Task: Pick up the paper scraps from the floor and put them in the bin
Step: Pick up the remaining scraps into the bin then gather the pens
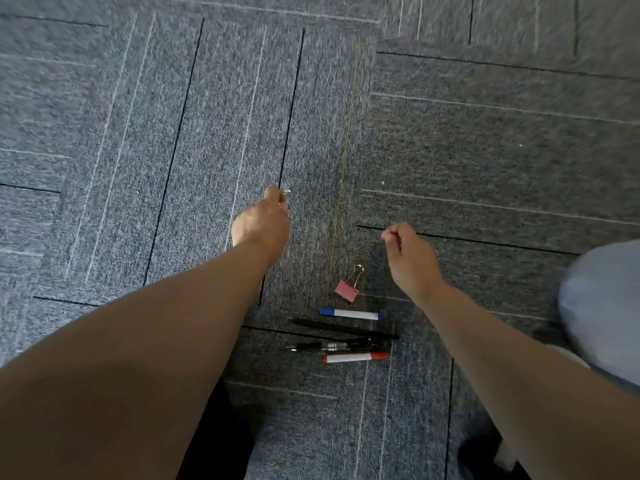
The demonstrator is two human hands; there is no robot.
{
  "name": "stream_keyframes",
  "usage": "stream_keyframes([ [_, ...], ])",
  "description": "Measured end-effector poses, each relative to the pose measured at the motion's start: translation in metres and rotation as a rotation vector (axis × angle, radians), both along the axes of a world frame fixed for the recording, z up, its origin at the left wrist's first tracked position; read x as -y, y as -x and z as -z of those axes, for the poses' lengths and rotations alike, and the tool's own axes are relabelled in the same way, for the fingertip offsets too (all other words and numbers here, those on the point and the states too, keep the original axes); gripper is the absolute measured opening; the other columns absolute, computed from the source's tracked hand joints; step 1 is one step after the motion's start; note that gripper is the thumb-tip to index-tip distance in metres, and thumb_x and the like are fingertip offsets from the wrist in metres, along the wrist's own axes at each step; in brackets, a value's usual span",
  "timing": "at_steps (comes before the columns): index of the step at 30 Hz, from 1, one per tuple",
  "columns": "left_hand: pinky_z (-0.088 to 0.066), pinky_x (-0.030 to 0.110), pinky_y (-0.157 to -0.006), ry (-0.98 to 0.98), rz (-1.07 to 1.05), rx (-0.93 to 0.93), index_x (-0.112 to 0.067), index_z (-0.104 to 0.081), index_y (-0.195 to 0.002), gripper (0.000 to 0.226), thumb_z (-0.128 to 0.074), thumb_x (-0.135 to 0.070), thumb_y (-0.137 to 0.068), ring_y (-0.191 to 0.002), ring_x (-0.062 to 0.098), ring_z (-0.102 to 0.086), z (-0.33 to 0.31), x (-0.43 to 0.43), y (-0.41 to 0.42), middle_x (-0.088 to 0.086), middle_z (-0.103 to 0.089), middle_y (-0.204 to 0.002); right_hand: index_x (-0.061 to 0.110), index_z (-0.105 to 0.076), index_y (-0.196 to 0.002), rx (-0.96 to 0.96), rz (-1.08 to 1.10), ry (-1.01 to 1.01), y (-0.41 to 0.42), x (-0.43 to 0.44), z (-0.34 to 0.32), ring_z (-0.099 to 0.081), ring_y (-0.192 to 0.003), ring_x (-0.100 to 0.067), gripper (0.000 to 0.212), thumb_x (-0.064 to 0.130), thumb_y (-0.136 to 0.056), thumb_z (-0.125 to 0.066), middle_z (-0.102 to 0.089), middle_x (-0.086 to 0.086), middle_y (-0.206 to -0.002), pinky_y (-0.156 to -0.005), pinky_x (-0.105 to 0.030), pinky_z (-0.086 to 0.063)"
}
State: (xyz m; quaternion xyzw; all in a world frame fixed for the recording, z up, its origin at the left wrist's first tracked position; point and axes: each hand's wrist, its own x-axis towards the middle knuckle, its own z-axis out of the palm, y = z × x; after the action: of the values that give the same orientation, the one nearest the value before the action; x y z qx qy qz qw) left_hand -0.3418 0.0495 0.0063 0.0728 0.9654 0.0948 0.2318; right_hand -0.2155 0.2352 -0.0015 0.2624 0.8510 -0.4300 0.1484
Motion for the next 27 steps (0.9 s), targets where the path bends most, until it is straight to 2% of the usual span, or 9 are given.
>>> stream_keyframes([
  [2, -0.031, 0.025, -0.035, -0.007, -0.035, 0.018, -0.018, -0.035, -0.124, 0.028, -0.041, -0.02, -0.097, -0.05, 0.018, -0.05, 0.004, -0.005, 0.011, 0.011, -0.061, -0.079, 0.012, -0.05, -0.105, 0.009, -0.005, -0.016, 0.009, -0.006, 0.001, -0.035, -0.044, -0.016, 0.019, 0.023, -0.099, -0.036, -0.044, 0.0, -0.056, -0.045, -0.032, -0.028],
  [5, -0.026, 0.022, -0.035, -0.029, -0.039, 0.031, -0.021, -0.036, -0.124, 0.03, -0.044, -0.026, -0.096, -0.046, 0.013, -0.044, 0.01, -0.011, 0.024, 0.004, -0.054, -0.07, 0.011, -0.05, -0.104, 0.012, -0.02, -0.025, 0.022, -0.013, 0.002, -0.039, -0.047, -0.019, 0.018, 0.024, -0.098, -0.038, -0.046, 0.0, -0.057, -0.048, -0.035, -0.031],
  [8, -0.031, 0.023, -0.038, -0.057, -0.026, 0.032, -0.018, -0.041, -0.115, 0.022, -0.045, -0.027, -0.095, -0.05, 0.014, -0.048, 0.016, -0.017, 0.033, 0.004, -0.054, -0.074, 0.016, -0.047, -0.099, 0.009, -0.01, -0.012, 0.03, -0.02, 0.001, -0.04, -0.046, -0.017, 0.012, 0.024, -0.098, -0.038, -0.047, 0.001, -0.058, -0.046, -0.032, -0.032],
  [11, -0.041, 0.03, -0.049, -0.042, -0.025, 0.04, -0.014, -0.045, -0.107, 0.019, -0.043, -0.029, -0.096, -0.059, 0.019, -0.051, 0.018, -0.022, 0.036, 0.007, -0.056, -0.081, 0.018, -0.046, -0.099, 0.004, 0.009, 0.013, 0.033, -0.025, -0.001, -0.036, -0.044, -0.015, 0.01, 0.023, -0.098, -0.038, -0.046, 0.0, -0.058, -0.044, -0.029, -0.03],
  [13, -0.041, 0.032, -0.053, -0.036, -0.042, 0.025, -0.011, -0.046, -0.102, 0.021, -0.041, -0.03, -0.096, -0.06, 0.019, -0.05, 0.021, -0.023, 0.034, 0.007, -0.055, -0.08, 0.016, -0.048, -0.102, -0.015, 0.013, 0.002, 0.033, -0.029, -0.001, -0.034, -0.042, -0.014, 0.013, 0.023, -0.098, -0.038, -0.046, 0.0, -0.057, -0.046, -0.031, -0.031],
  [20, -0.042, 0.033, -0.049, -0.044, -0.142, 0.052, -0.007, -0.044, -0.101, 0.019, -0.034, -0.023, -0.098, -0.061, 0.022, -0.053, 0.016, -0.022, 0.013, 0.011, -0.056, -0.081, 0.011, -0.051, -0.104, -0.023, 0.042, 0.007, 0.019, -0.029, -0.006, -0.033, -0.041, -0.013, 0.019, 0.021, -0.099, -0.036, -0.046, 0.002, -0.059, -0.048, -0.038, -0.039],
  [22, -0.051, 0.039, -0.064, -0.079, -0.112, 0.095, -0.005, -0.041, -0.11, 0.023, -0.033, -0.023, -0.098, -0.074, 0.028, -0.059, 0.004, -0.028, 0.005, 0.016, -0.057, -0.093, 0.009, -0.051, -0.105, -0.041, 0.068, 0.012, 0.011, -0.031, -0.012, -0.03, -0.04, -0.012, 0.02, 0.018, -0.1, -0.033, -0.049, 0.003, -0.064, -0.041, -0.029, -0.028],
  [24, -0.05, 0.045, -0.077, -0.125, -0.057, 0.083, 0.0, -0.039, -0.115, 0.027, -0.032, -0.02, -0.099, -0.088, 0.035, -0.058, -0.012, -0.038, -0.001, 0.022, -0.056, -0.104, 0.011, -0.049, -0.104, -0.054, 0.086, -0.015, 0.002, -0.035, -0.023, -0.03, -0.041, -0.013, 0.02, 0.017, -0.1, -0.031, -0.048, 0.003, -0.062, -0.042, -0.028, -0.025],
  [27, -0.044, 0.046, -0.082, -0.177, 0.022, 0.021, 0.002, -0.041, -0.109, 0.025, -0.031, -0.018, -0.098, -0.097, 0.04, -0.054, -0.046, -0.06, -0.009, 0.024, -0.056, -0.106, 0.015, -0.045, -0.103, -0.069, 0.083, -0.037, -0.011, -0.044, -0.049, -0.03, -0.044, -0.017, 0.017, 0.017, -0.101, -0.028, -0.045, -0.003, -0.06, -0.046, -0.031, -0.026],
])
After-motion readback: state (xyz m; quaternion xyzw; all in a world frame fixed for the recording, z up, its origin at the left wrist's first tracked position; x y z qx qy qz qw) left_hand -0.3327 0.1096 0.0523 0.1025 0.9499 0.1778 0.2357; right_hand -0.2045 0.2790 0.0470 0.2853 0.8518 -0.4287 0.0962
